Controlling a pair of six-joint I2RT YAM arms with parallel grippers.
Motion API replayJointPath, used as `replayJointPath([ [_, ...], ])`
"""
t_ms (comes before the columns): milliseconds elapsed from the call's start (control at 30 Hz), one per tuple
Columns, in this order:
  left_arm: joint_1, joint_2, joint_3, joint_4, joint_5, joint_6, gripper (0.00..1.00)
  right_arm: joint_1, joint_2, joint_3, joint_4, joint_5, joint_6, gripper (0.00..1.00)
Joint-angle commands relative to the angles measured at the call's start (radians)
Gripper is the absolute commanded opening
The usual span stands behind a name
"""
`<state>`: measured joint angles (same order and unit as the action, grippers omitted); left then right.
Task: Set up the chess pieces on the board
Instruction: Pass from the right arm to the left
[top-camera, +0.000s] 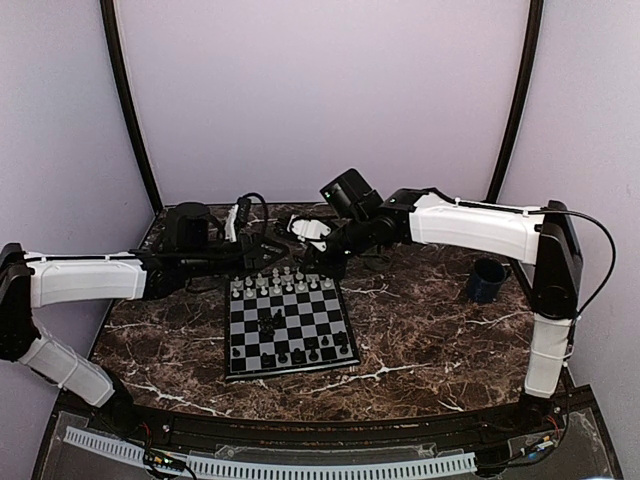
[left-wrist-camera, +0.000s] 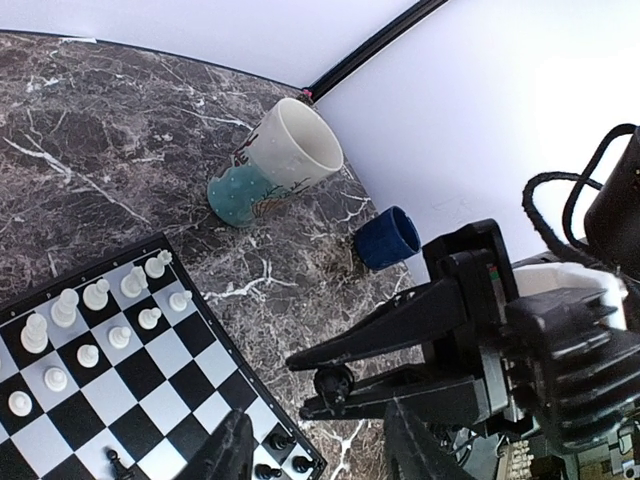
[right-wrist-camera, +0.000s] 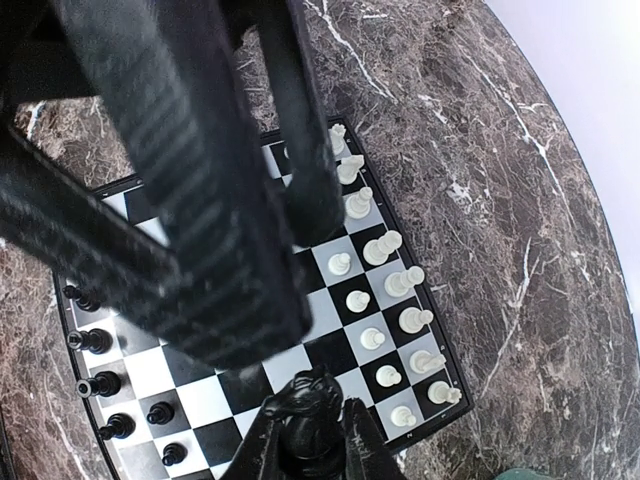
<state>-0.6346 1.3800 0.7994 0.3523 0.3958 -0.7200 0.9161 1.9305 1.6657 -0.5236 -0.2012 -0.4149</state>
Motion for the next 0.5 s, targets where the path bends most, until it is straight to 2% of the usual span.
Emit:
replayJointPath([
  [0, -0.020, 0.039, 0.023, 0.043, -0.041, -0.046, 0.46, 0.005, -0.010, 0.015, 0.028, -0.009, 0.028, 0.17],
  [233, -0.022, 0.080, 0.032, 0.087, -0.039, -0.078, 0.35, 0.010, -0.012, 0.020, 0.027, -0.005, 0.031, 0.18],
  [467, -0.023, 0.115, 0.031, 0.161, 0.007, -0.116, 0.31, 0.013, -0.004, 0.020, 0.024, 0.002, 0.032, 0.18],
])
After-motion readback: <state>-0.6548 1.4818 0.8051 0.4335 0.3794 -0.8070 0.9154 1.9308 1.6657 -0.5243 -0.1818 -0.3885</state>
